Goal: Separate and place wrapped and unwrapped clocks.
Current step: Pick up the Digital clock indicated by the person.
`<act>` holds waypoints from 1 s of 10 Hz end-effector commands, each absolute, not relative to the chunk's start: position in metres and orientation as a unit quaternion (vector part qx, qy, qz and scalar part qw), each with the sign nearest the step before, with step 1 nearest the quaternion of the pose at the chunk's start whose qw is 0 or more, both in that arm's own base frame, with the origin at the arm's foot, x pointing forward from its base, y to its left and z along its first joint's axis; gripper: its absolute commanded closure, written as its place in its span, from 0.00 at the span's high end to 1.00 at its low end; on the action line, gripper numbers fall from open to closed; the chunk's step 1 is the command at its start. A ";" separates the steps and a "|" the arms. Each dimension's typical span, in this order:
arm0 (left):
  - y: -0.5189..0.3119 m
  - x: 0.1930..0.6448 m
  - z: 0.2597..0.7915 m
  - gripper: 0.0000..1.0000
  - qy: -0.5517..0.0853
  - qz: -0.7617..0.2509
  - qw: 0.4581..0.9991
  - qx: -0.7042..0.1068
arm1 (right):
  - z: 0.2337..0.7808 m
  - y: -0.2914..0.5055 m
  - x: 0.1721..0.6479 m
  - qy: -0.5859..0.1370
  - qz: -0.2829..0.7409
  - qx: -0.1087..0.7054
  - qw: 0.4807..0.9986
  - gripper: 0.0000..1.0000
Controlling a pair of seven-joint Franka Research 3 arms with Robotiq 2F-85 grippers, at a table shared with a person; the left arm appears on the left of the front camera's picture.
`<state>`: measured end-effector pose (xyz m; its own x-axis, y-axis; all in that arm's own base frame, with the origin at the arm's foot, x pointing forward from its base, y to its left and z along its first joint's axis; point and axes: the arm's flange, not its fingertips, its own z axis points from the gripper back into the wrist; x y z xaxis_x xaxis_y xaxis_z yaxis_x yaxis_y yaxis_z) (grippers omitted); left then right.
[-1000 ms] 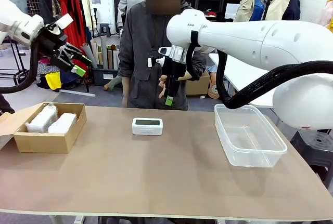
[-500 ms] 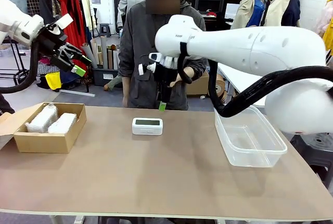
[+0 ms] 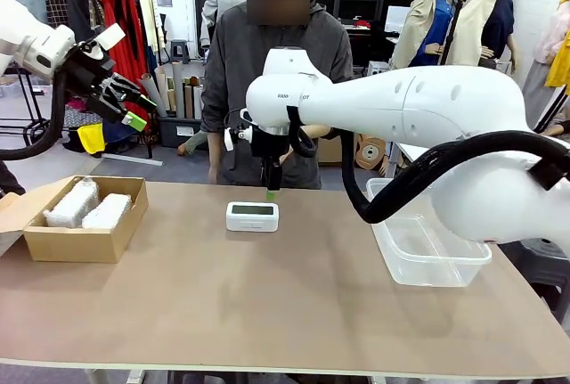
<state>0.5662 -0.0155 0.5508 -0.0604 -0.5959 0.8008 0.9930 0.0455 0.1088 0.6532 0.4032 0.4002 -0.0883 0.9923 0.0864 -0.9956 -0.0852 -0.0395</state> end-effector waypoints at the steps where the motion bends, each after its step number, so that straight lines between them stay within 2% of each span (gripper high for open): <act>1: -0.014 0.566 0.552 1.00 -0.357 -0.636 0.627 -0.274 | 0.399 0.411 0.676 -0.049 0.713 0.007 0.699 1.00; 10: -0.014 0.566 0.552 1.00 -0.357 -0.636 0.627 -0.274 | 0.350 0.436 0.710 -0.062 0.709 0.036 0.701 1.00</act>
